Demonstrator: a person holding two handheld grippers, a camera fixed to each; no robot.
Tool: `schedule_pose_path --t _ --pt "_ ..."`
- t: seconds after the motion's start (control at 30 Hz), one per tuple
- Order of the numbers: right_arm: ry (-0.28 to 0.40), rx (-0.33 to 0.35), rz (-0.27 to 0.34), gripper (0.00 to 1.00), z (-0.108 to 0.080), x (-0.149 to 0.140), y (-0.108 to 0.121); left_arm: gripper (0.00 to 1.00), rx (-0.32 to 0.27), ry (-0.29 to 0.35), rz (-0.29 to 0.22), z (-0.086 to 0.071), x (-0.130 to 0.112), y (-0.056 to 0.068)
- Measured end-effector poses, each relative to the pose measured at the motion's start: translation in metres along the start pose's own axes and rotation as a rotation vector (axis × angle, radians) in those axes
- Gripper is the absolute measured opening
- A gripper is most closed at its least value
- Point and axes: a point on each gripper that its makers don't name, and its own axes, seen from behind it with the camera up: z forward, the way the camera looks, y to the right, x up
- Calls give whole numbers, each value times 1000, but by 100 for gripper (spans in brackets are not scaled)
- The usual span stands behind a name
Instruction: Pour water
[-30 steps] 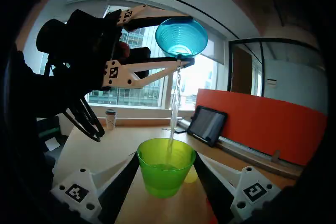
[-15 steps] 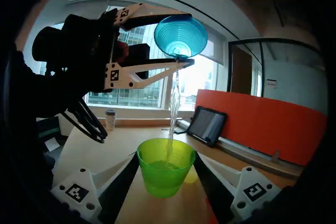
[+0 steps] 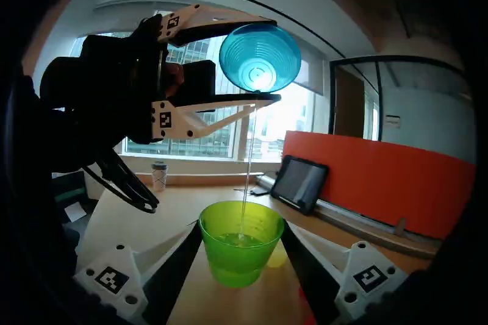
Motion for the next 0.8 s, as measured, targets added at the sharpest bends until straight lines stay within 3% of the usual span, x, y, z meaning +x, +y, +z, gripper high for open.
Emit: schedule_pose_path --t 0.4,0.8 --pt "4 -1 6 92 0 -2 2 89 0 7 45 0 5 3" --pt "6 -2 9 92 -1 -3 2 89 -2 9 55 1 7 6"
